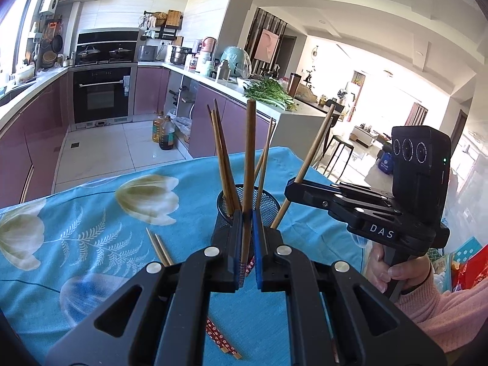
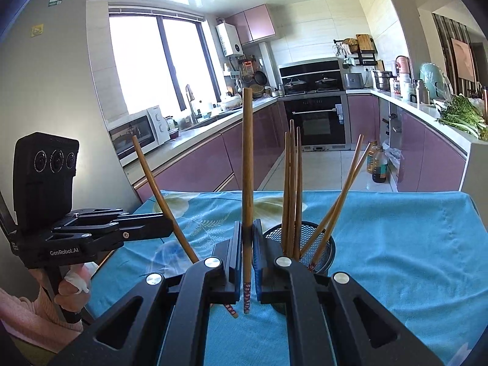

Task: Organize utensils
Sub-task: 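Lower the left gripper's chopstick into the mesh cup while the right gripper lowers its chopstick inside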

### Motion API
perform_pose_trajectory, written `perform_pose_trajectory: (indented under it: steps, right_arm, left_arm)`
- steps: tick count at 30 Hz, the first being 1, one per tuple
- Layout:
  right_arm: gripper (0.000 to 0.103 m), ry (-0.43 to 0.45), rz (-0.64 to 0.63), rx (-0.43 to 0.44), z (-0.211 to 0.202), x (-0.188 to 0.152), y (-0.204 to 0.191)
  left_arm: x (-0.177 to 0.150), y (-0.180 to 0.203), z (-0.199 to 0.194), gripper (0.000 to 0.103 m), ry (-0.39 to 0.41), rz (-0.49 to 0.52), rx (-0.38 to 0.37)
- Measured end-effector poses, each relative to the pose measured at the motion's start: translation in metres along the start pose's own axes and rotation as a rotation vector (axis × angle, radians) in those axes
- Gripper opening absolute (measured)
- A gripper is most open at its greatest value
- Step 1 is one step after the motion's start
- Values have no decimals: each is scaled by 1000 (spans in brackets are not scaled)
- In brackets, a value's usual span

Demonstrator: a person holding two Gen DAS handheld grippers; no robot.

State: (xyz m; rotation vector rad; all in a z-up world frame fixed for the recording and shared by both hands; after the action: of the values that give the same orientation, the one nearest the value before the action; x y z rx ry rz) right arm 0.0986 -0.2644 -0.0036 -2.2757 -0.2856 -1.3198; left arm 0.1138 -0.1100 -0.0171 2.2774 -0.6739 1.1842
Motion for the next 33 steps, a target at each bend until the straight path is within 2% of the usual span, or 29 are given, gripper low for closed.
perform_pose_trajectory:
  steps: [10,33]
  right_arm:
    - [6,25,-13,-5,-7,5,0]
    - [6,85,-51,-18,-27,24,-5]
  left_arm:
    - [9,1,0,7,12,3,-14]
    - [50,15,-19,7,90,84,-14]
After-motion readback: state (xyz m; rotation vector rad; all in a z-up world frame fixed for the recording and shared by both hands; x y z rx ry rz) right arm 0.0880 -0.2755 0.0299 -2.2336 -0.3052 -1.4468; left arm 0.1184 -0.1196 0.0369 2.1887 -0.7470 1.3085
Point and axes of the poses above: each gripper's, at about its wrist camera, not at the fingertips, and z roughly the way its jaws point, y to its right, x to its top, the point moved 6 cm from there along z, roughly the way its jaws point, and after that the axes turned 4 degrees about z, right-handed, at the moved point
